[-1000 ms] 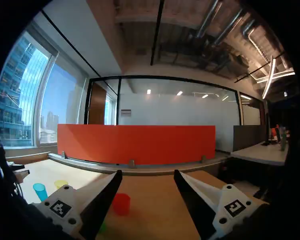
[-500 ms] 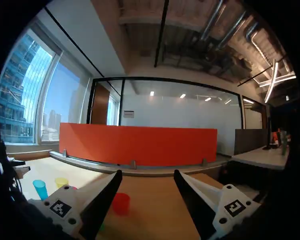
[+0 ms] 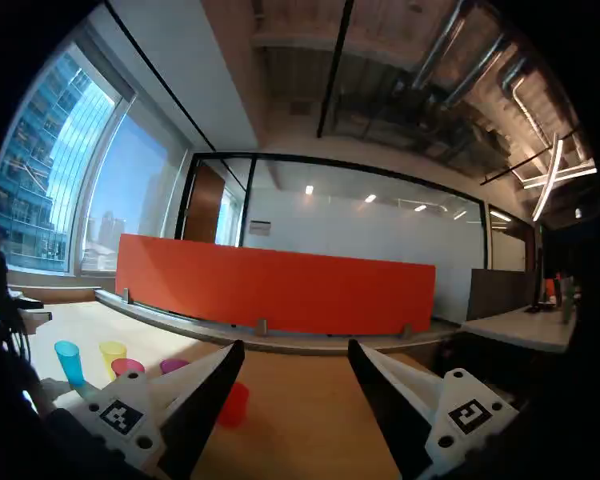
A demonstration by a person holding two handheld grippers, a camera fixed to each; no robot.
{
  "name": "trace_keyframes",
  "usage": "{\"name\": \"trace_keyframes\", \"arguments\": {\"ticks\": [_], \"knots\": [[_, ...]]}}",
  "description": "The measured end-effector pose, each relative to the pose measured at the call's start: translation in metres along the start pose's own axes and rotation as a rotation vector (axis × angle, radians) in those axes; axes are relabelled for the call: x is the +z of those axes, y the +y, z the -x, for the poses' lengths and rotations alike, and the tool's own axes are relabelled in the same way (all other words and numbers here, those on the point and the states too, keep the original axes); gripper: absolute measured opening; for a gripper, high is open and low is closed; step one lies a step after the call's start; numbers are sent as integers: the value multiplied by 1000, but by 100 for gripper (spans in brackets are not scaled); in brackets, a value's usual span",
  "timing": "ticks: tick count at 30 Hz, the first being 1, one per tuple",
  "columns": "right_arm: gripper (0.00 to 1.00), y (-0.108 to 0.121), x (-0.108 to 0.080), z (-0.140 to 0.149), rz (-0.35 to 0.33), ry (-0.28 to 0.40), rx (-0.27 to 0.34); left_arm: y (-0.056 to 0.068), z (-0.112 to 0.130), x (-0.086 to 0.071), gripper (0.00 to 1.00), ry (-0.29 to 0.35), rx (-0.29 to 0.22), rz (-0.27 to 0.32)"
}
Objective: Pour water
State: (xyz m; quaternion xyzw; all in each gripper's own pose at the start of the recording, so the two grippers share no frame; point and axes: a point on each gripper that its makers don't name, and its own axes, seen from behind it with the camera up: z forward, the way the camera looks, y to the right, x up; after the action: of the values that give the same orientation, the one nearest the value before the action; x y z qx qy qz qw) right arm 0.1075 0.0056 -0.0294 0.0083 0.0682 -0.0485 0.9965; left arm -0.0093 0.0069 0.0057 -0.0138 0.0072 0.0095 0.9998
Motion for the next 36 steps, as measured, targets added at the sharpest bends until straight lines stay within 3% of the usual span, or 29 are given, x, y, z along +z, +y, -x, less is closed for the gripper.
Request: {"name": "trace_keyframes", "arguments": {"ticks": [23, 36], "knots": [[100, -7, 18, 63, 8, -21, 112, 0, -1, 0, 86, 0, 0, 0], [100, -11, 22, 86, 0, -45, 110, -1, -1, 0, 86, 0, 1, 0]]}}
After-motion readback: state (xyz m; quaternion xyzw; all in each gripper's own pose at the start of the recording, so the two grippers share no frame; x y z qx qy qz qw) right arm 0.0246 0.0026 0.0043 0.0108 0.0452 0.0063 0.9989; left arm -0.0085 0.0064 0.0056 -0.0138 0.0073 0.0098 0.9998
